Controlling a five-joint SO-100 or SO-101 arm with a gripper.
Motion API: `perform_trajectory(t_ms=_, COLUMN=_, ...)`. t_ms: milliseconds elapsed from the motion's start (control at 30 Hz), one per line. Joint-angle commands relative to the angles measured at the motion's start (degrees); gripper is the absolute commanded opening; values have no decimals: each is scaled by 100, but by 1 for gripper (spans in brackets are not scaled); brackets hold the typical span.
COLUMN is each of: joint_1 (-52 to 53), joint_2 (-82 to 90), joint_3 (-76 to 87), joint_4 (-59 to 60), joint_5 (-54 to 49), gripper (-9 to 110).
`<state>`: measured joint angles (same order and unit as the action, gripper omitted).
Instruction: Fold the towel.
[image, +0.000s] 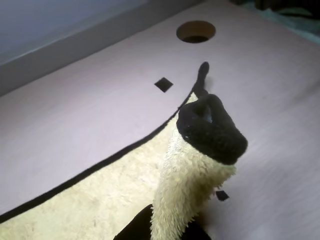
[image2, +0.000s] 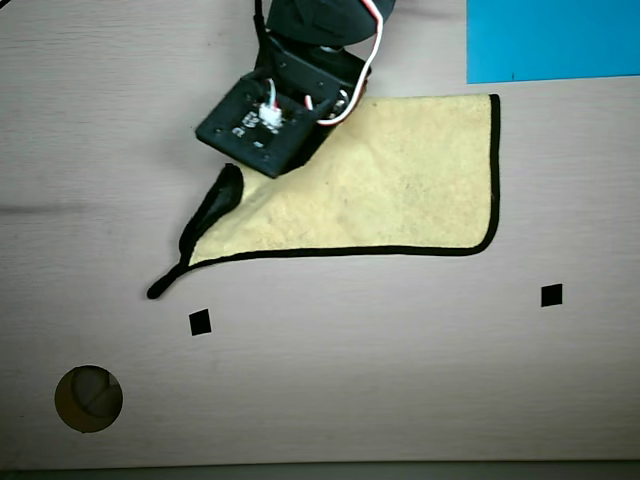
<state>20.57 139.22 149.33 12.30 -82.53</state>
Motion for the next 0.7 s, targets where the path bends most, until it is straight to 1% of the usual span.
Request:
perform_trajectory(t_ms=0, joint_1=-290, joint_2=299, joint_3=-255, joint_4=290, joint_5=-237, gripper=0)
perform_trajectory(t_ms=133, joint_1=-606, joint_2=369, joint_3=-598, joint_4=817, joint_5=-193, gripper=0)
perform_trajectory(t_ms=267, joint_1=-1107, joint_2=598, joint_3=-1169, joint_4=2004, joint_5=-79, gripper=0)
perform_trajectory(t_ms=367, joint_1=-1608, joint_2=686, joint_3=-1512, joint_4=2610, joint_5=114, gripper=0)
perform_trajectory(t_ms=533, joint_1=-2399, joint_2=747, joint_3=-1854, joint_4=3296, joint_5=510, gripper=0)
perform_trajectory(t_ms=667, joint_1=-2584, joint_2=492, joint_3=-2074, joint_4=3516, joint_5=747, gripper=0)
